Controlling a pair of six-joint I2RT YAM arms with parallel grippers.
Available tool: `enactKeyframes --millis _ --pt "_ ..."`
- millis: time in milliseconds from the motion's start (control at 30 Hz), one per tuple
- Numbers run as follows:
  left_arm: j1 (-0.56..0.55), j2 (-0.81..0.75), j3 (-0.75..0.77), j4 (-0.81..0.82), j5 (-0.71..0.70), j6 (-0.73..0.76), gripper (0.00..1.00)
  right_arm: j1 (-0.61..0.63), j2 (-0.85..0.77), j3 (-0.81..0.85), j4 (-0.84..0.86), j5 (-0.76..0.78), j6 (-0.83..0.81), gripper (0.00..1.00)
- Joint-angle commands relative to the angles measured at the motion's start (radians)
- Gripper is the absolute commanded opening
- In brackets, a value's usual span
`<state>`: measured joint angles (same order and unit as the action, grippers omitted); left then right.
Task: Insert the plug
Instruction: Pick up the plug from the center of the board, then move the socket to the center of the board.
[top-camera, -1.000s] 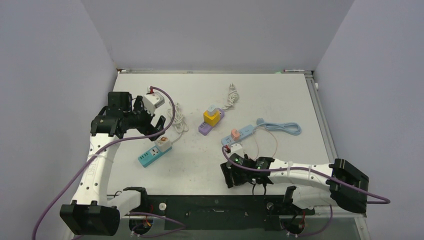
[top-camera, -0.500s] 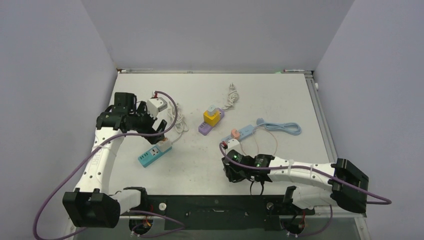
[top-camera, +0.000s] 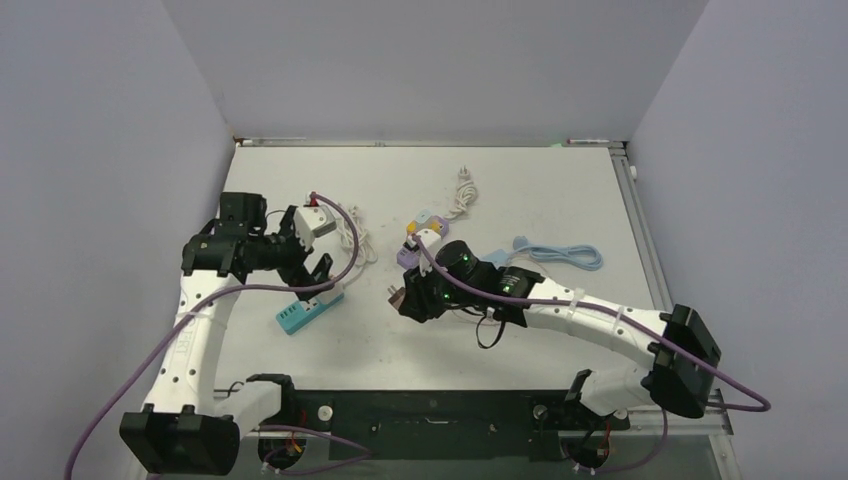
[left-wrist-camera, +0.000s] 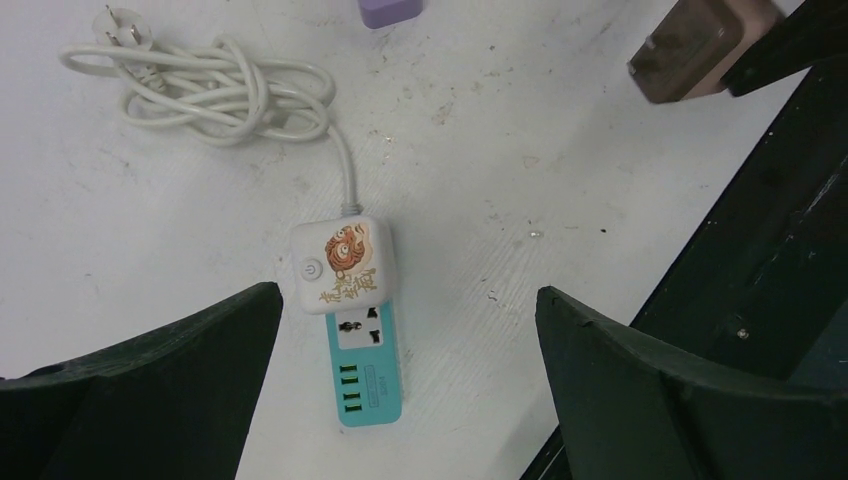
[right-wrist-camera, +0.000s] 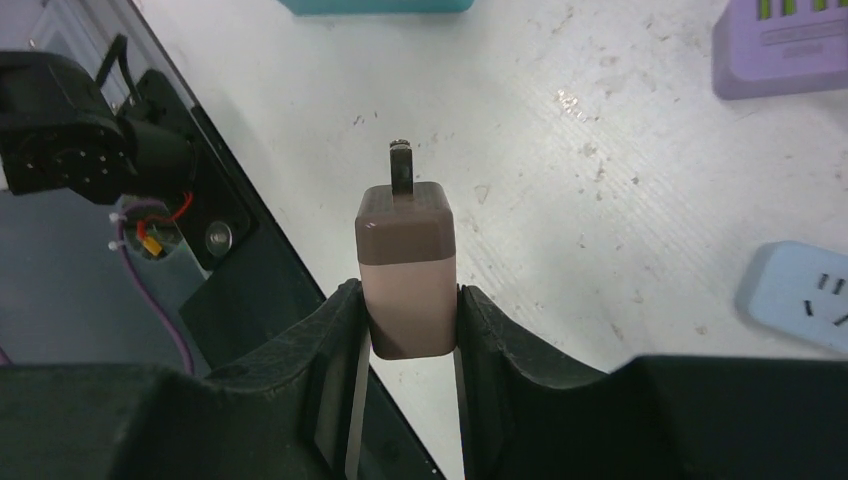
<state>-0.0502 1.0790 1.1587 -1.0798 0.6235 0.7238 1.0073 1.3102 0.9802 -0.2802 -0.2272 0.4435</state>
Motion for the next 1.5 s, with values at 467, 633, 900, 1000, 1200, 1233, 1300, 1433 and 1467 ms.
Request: enactKeyframes --millis 467,633,900,1000,1200,1233,1300,1433,1467 --pt "0.056 0.057 0.041 -0.163 0.325 0.244 0.97 0.082 0.167 0.138 0.121 0.023 -0.100 0.05" --pt "0.202 0.136 0.070 -0.016 0.148 0.142 0.93 0.125 0.238 0.135 0.101 0.216 -0.106 0.05" --pt "0.342 0.315 0.019 -0.157 0.136 0.297 0.84 0.129 0.237 0.101 0.117 0.245 -0.099 0.05" --pt "0.294 0.325 -0.021 -0.020 0.087 0.215 0.84 0.128 0.217 0.074 0.131 0.246 -0.087 0.05" --pt "0.243 0.442 0.014 0.031 0.085 0.167 0.81 0.128 0.160 -0.005 0.190 0.243 -0.037 0.05" --pt "0.241 0.457 0.023 0.034 0.090 0.163 0.81 0.128 0.151 -0.017 0.195 0.245 -0.029 0.05" --pt "0.229 0.479 0.017 0.050 0.076 0.162 0.78 0.128 0.135 -0.037 0.198 0.252 -0.017 0.05" --pt "0.208 0.536 0.015 0.044 0.018 0.186 0.55 0.120 0.104 -0.069 0.203 0.267 -0.006 0.05" --pt "0.208 0.547 0.016 0.042 0.016 0.187 0.51 0.117 0.100 -0.074 0.205 0.266 -0.003 0.05"
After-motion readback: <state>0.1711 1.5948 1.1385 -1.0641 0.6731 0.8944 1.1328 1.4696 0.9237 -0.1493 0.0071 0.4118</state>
